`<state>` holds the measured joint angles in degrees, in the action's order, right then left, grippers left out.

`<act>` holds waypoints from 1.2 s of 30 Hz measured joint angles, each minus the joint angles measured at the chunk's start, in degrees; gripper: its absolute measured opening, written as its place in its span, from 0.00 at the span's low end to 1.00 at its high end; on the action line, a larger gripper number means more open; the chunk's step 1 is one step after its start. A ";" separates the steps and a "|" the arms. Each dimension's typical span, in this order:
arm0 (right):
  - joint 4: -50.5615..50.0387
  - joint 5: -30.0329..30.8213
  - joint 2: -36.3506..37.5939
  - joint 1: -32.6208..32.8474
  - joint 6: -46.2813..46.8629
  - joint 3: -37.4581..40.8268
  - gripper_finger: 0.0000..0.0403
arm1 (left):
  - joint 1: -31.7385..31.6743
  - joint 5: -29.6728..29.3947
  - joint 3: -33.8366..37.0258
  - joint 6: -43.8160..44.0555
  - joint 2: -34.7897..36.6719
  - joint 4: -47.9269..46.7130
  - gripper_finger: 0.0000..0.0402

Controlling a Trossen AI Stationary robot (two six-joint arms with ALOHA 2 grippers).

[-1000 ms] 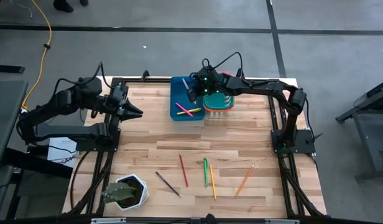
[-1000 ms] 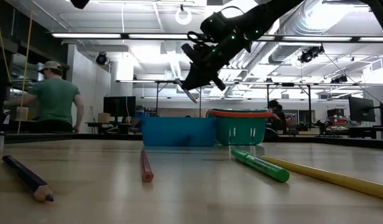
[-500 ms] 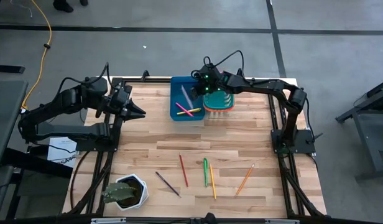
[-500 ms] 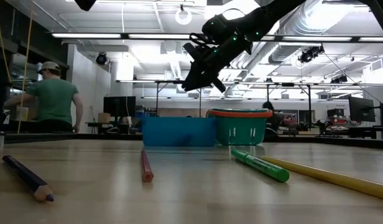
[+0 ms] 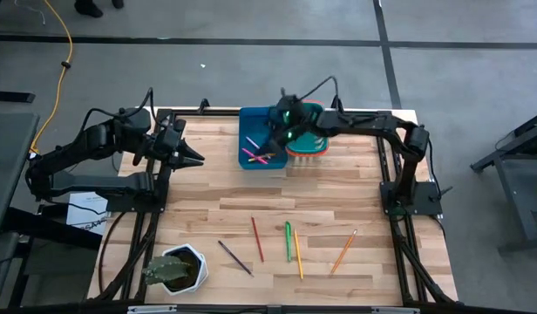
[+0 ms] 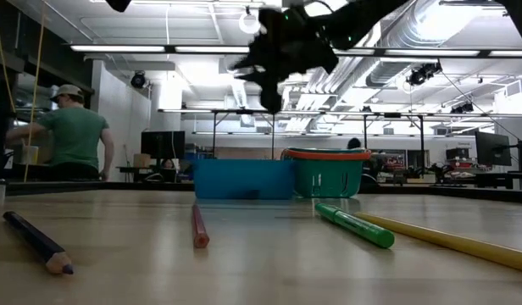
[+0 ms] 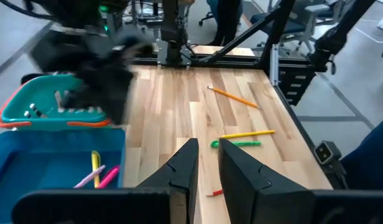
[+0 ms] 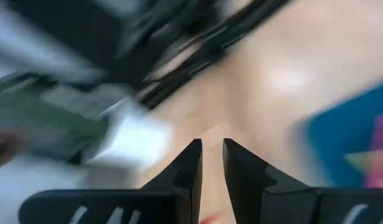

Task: Sort pens & pencils
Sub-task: Put the green pen into the blue bin

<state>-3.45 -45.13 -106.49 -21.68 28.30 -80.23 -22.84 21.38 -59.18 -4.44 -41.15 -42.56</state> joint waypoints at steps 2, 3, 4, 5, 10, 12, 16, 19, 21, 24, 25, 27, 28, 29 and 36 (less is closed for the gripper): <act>-0.08 -2.09 0.21 3.46 -0.29 0.00 0.14 | 0.01 0.89 0.00 -0.26 -0.02 0.10 0.13; -0.19 -2.13 0.37 5.09 -0.94 0.00 0.14 | 0.01 1.32 0.00 -0.24 -0.02 0.12 0.13; -0.13 -2.12 0.45 6.79 -1.54 0.00 0.14 | 0.01 1.75 0.00 -0.24 -0.04 0.10 0.13; -0.09 -2.11 0.50 8.43 -2.18 0.00 0.14 | 0.00 2.34 0.00 -0.23 -0.04 0.11 0.13; -0.84 -1.57 0.51 14.83 -2.78 0.00 0.14 | -0.01 4.18 0.00 0.37 -0.02 0.10 0.13; -1.37 -0.93 0.51 16.67 -2.20 0.00 0.14 | -0.01 4.73 0.00 0.37 -0.03 0.08 0.13; -5.54 0.84 0.51 19.90 -2.56 0.00 0.14 | -0.01 5.01 0.00 0.37 -0.37 0.06 0.13; -13.73 3.87 0.51 22.30 -6.41 0.00 0.14 | -0.01 5.21 0.00 0.38 -0.78 -0.05 0.13; -18.64 5.83 0.51 23.73 -8.12 0.00 0.14 | -0.01 5.83 0.00 0.79 -1.05 -0.16 0.13; -23.50 9.89 0.51 25.64 -8.87 0.00 0.14 | 0.01 6.23 0.00 2.30 -1.82 -0.21 0.13; -24.07 11.40 0.51 26.29 -8.45 0.00 0.14 | 0.00 6.22 0.00 3.23 -1.97 -0.39 0.13; -24.24 13.97 0.51 27.55 -5.99 0.00 0.14 | -0.01 5.94 0.00 5.05 -2.77 -0.76 0.13; -24.20 15.46 0.51 28.24 -4.51 0.00 0.14 | -0.01 5.64 0.00 6.04 -3.10 -0.91 0.13; -24.19 17.09 0.51 28.95 -2.82 0.00 0.14 | -0.01 5.37 0.00 6.59 -3.37 -1.18 0.13; -23.67 26.30 0.51 33.02 11.30 0.02 0.14 | -0.01 4.20 0.02 7.79 -4.61 -1.19 0.13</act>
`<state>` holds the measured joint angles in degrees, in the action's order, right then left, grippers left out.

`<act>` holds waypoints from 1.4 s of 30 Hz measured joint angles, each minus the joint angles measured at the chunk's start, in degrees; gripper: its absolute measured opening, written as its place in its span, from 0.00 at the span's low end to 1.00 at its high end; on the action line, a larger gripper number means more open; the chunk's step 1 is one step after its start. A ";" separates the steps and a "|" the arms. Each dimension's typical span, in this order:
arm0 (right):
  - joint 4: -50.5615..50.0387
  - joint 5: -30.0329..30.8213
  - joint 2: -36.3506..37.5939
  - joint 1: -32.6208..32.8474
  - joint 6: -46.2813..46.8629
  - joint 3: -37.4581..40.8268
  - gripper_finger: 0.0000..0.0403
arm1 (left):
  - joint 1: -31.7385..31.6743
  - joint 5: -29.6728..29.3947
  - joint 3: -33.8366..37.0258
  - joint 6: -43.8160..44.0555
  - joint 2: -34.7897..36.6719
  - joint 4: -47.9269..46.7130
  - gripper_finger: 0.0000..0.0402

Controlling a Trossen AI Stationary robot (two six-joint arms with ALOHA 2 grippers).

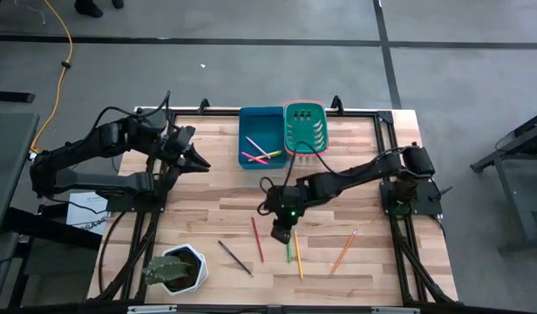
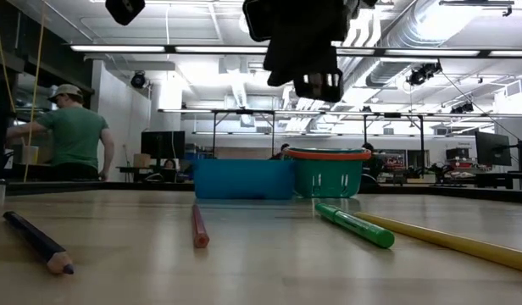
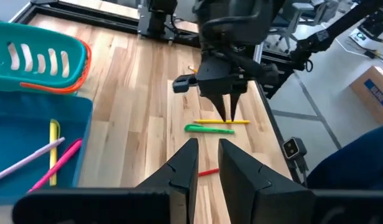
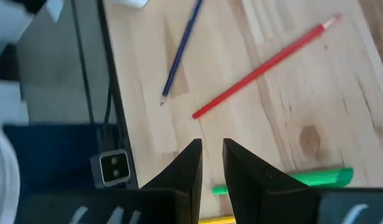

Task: Sort pens & pencils
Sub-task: Put the green pen into the blue bin

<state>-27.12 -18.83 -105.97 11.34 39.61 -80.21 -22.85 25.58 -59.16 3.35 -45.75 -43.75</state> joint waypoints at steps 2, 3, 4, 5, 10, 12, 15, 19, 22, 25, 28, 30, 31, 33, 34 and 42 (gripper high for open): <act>1.16 2.66 0.00 0.93 4.97 0.00 0.14 | 0.02 -0.74 -0.02 0.12 -0.11 0.13 0.13; 1.74 3.58 0.00 1.36 7.28 0.00 0.14 | 0.02 -1.02 -0.02 0.26 -0.17 -0.04 0.13; 2.41 4.30 0.00 1.75 9.61 0.00 0.14 | 0.02 -1.34 -0.02 0.46 -0.25 -0.20 0.13; 2.78 5.28 0.00 2.16 12.41 0.00 0.14 | 0.02 -1.89 0.00 0.68 -0.27 -0.23 0.13; 2.36 11.82 0.00 4.53 24.28 0.00 0.14 | 0.02 -3.77 0.00 1.21 -0.24 -0.21 0.13; 1.62 14.07 0.00 5.54 29.51 0.00 0.14 | 0.02 -3.84 -0.02 1.23 -0.22 -0.21 0.13; 0.10 17.92 -0.04 7.02 36.07 0.00 0.14 | 0.02 -3.91 -0.02 1.10 -0.22 -0.44 0.13; -2.31 20.47 -1.15 8.14 44.40 0.00 0.14 | 0.02 -3.90 -0.02 0.03 -0.22 -1.76 0.13; -2.25 20.61 -2.54 8.36 48.69 0.00 0.14 | 0.02 -3.90 -0.02 -1.30 -0.22 -3.22 0.13; -2.19 20.32 -4.30 8.34 51.03 0.00 0.14 | 0.02 -3.90 -0.02 -3.66 -0.20 -5.36 0.13; -2.42 20.30 -5.41 8.34 52.60 0.00 0.14 | 0.02 -3.89 -0.02 -5.00 -0.20 -6.68 0.13; -3.05 20.28 -5.98 8.28 53.39 0.00 0.14 | 0.02 -3.89 -0.02 -5.72 -0.20 -7.12 0.13; -3.83 20.24 -6.18 8.25 53.64 0.00 0.14 | 0.02 -3.89 -0.02 -6.02 -0.20 -7.43 0.13; -5.05 20.13 -6.23 8.25 54.59 0.00 0.14 | 0.02 -3.87 -0.02 -6.54 -0.20 -7.67 0.13; -6.00 20.13 -6.23 8.25 54.97 0.00 0.14 | 0.02 -3.88 -0.02 -6.70 -0.20 -7.64 0.13; -10.88 17.96 -6.23 8.04 57.74 0.00 0.14 | 0.02 -3.84 -0.01 -8.08 -0.20 -7.49 0.13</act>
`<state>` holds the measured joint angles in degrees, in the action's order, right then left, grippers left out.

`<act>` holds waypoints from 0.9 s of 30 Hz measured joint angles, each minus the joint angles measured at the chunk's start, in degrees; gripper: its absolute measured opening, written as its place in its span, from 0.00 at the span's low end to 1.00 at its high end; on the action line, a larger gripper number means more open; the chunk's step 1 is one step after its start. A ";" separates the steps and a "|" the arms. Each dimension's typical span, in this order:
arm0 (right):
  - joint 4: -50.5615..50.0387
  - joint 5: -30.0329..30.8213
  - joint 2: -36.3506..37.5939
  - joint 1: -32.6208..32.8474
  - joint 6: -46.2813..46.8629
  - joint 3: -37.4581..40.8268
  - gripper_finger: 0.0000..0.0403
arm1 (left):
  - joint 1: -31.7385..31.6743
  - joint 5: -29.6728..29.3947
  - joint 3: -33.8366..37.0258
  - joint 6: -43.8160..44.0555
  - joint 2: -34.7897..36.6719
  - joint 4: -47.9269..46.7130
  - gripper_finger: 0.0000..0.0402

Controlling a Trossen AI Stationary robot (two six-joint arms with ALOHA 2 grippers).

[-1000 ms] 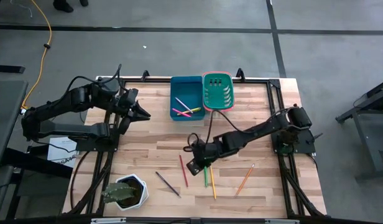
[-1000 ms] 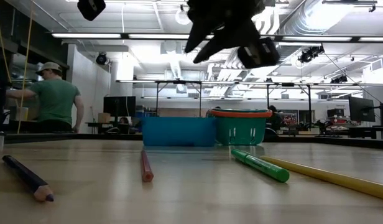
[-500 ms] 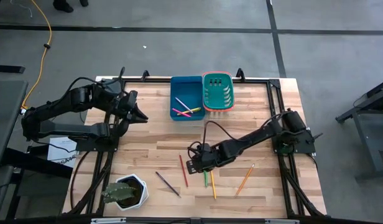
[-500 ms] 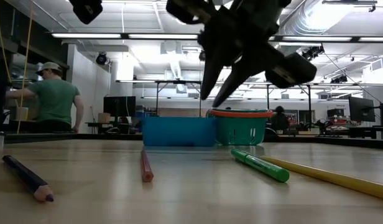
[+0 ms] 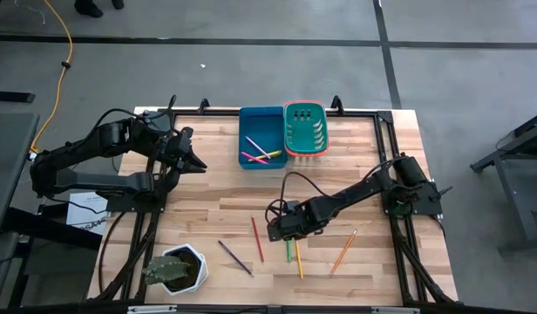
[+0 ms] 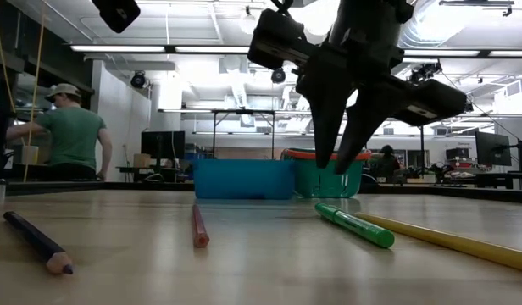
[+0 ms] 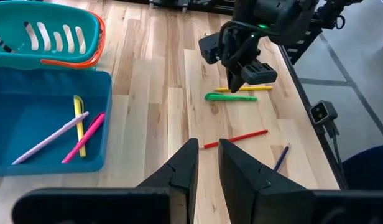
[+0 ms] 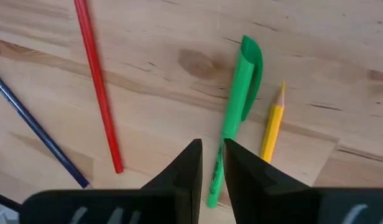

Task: Sort pens & pencils
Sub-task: Put the green pen into the blue bin

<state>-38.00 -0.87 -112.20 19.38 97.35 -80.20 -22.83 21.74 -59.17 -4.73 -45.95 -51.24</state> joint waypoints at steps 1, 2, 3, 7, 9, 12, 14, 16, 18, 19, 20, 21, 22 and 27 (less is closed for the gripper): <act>0.03 -0.12 0.00 -0.11 0.19 0.00 0.14 | 0.00 0.00 -0.01 -0.04 0.00 0.00 0.13; 0.03 -0.26 0.00 -0.20 0.21 0.00 0.14 | 0.00 0.00 -0.01 -0.25 0.00 0.00 0.13; 0.02 -0.76 0.00 -0.32 0.20 0.00 0.14 | -0.02 0.02 0.00 -0.54 0.00 0.00 0.13; -0.12 -1.73 -0.30 -0.75 -0.35 0.00 0.14 | 0.00 0.09 -0.01 -0.90 0.00 0.00 0.13; -0.04 -1.73 -0.36 -0.83 -1.28 0.00 0.14 | -0.02 0.09 -0.01 -0.94 0.00 0.00 0.13; -0.21 -1.72 -0.52 -1.04 -1.98 0.00 0.14 | 0.00 0.09 -0.01 -1.01 0.00 0.00 0.13; -0.13 -1.75 -0.52 -1.36 -1.84 0.00 0.15 | 0.00 0.09 0.01 -1.03 0.00 0.00 0.13; -0.15 -1.80 -0.52 -1.58 -1.84 0.00 0.16 | 0.00 0.09 0.01 -1.03 0.00 0.00 0.13; -0.11 -2.60 -0.52 -1.95 -1.89 0.00 0.18 | -0.01 0.09 -0.01 -1.03 0.00 0.00 0.13; -0.13 -2.71 -0.52 -2.15 -1.87 0.00 0.19 | -0.02 0.09 -0.01 -1.03 0.00 0.00 0.13; -0.10 -2.75 -0.52 -2.32 -1.81 0.00 0.20 | -0.02 0.09 -0.01 -1.03 0.00 0.00 0.13; 0.19 -2.81 -0.52 -2.55 -1.65 0.00 0.20 | 0.00 0.09 -0.01 -1.03 0.00 0.00 0.13; 0.86 -3.05 -0.52 -2.69 -1.38 0.00 0.21 | -0.01 0.09 0.00 -1.03 0.00 0.00 0.13; 2.48 -3.43 -0.52 -3.03 -1.19 0.00 0.22 | -0.01 0.09 0.00 -1.33 0.00 0.00 0.13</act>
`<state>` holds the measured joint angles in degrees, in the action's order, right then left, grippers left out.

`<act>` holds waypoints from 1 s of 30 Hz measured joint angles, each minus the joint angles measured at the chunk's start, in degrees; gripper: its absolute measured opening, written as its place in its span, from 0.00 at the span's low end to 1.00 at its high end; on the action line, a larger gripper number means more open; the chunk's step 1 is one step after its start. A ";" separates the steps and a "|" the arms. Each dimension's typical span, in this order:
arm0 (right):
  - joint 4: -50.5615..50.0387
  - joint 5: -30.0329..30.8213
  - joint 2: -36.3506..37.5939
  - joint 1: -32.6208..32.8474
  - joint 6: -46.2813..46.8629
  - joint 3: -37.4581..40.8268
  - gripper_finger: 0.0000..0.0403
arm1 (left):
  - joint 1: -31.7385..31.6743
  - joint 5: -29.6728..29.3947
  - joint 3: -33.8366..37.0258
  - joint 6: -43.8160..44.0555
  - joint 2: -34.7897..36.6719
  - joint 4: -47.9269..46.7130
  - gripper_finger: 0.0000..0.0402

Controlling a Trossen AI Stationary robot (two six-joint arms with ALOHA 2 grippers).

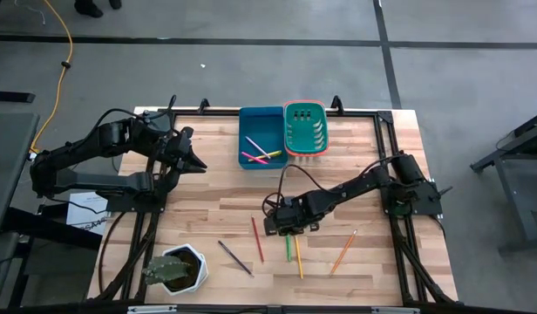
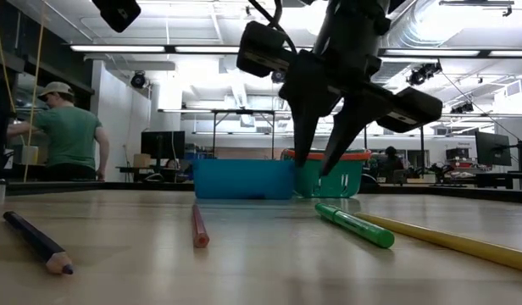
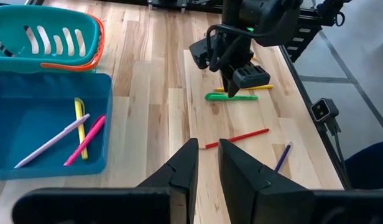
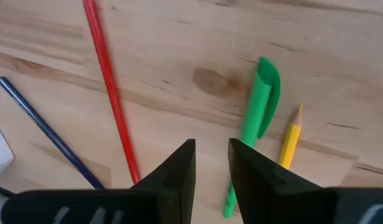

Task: Sort pens & pencils
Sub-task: Put the green pen into the blue bin

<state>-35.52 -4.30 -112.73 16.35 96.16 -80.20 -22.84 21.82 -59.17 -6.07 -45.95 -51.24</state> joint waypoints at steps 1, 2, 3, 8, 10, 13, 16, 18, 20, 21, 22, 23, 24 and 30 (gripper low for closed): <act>0.16 -0.17 0.00 0.03 0.00 -0.03 0.22 | 0.01 0.00 -0.01 -0.04 0.00 -0.02 0.13; -0.29 -0.19 0.00 0.10 0.00 -0.39 0.22 | 0.01 0.00 -0.01 -0.08 0.00 -0.06 0.13; -1.11 -0.19 0.00 0.19 -0.05 -0.93 0.22 | 0.01 -0.01 -0.01 -0.15 0.00 -0.21 0.13; -7.62 0.80 -0.89 0.19 -2.57 -6.23 0.22 | 0.00 -0.02 -0.01 -1.10 0.01 -0.44 0.13; -11.25 0.92 -2.48 -0.21 -4.74 -10.34 0.22 | -0.01 -0.02 -0.01 -1.20 0.02 -0.44 0.13; -18.36 1.13 -5.94 -1.03 -7.90 -17.50 0.22 | -0.01 -0.02 -0.01 -1.20 0.02 -0.44 0.13; -26.16 1.48 -10.01 -1.71 -10.43 -24.64 0.22 | -0.01 -0.03 -0.01 -1.20 0.02 -0.78 0.13; -30.60 1.74 -12.56 -2.02 -11.64 -28.87 0.22 | -0.01 -0.03 -0.01 -1.20 0.02 -1.32 0.13; -34.31 1.59 -14.86 -2.20 -12.26 -32.27 0.22 | -0.01 -0.02 -0.01 -1.20 0.05 -1.70 0.13; -35.24 1.13 -15.77 -2.22 -12.28 -33.43 0.22 | -0.01 -0.04 0.00 -1.20 0.13 -1.97 0.13; -35.75 0.97 -16.44 -2.22 -12.26 -34.11 0.22 | -0.01 -0.04 -0.01 -1.20 0.26 -2.22 0.13; -35.87 0.84 -16.91 -2.20 -12.17 -34.44 0.22 | -0.01 -0.03 -0.01 -1.23 0.44 -2.40 0.13; -35.98 0.70 -17.15 -2.20 -11.63 -34.47 0.22 | -0.01 -0.04 -0.01 -1.35 0.56 -2.63 0.13; -36.75 -0.24 -17.51 -1.48 -6.45 -32.31 0.22 | -0.01 -0.04 -0.01 -2.55 1.31 -3.46 0.13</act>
<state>-72.27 -4.54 -130.24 14.87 89.70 -112.51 -22.85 21.78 -59.17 -8.62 -44.65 -54.70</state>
